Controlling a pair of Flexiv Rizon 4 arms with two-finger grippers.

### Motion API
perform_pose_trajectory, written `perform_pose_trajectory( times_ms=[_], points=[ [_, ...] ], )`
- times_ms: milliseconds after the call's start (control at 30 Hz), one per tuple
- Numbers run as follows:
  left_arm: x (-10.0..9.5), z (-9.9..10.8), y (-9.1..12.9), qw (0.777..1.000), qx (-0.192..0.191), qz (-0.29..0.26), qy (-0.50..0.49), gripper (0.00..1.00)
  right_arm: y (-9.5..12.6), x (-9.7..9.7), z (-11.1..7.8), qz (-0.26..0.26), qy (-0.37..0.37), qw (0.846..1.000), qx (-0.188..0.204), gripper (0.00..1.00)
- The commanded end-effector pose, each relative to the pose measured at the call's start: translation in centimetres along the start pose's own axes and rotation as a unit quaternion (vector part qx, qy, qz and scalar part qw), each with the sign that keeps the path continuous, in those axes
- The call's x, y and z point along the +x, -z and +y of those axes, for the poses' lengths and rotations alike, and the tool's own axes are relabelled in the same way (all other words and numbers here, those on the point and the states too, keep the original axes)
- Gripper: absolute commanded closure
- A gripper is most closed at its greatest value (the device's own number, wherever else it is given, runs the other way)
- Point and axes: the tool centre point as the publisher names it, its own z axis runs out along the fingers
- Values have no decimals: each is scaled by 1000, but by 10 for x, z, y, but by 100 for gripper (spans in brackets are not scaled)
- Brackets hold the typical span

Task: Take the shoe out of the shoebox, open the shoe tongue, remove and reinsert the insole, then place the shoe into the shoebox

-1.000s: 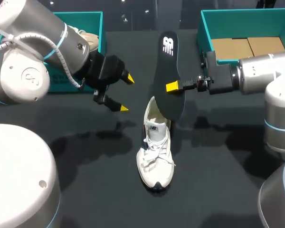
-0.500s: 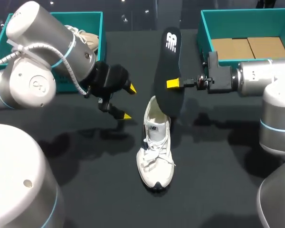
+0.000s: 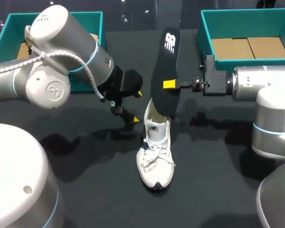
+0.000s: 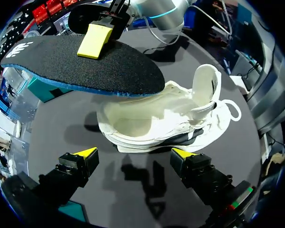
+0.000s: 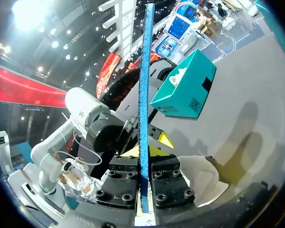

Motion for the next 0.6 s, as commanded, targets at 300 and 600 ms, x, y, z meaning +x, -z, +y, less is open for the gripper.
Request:
perform_pose_trajectory(
  times_ms=[300,600],
  points=[
    [-8,5,-17,999,7,41,-12,0,-13,-13,1,32,12,999,-37,100],
    [-4,11,-30,999,-1,51,-16,0,-19,-15,4,42,24,998,-47,100]
  ],
)
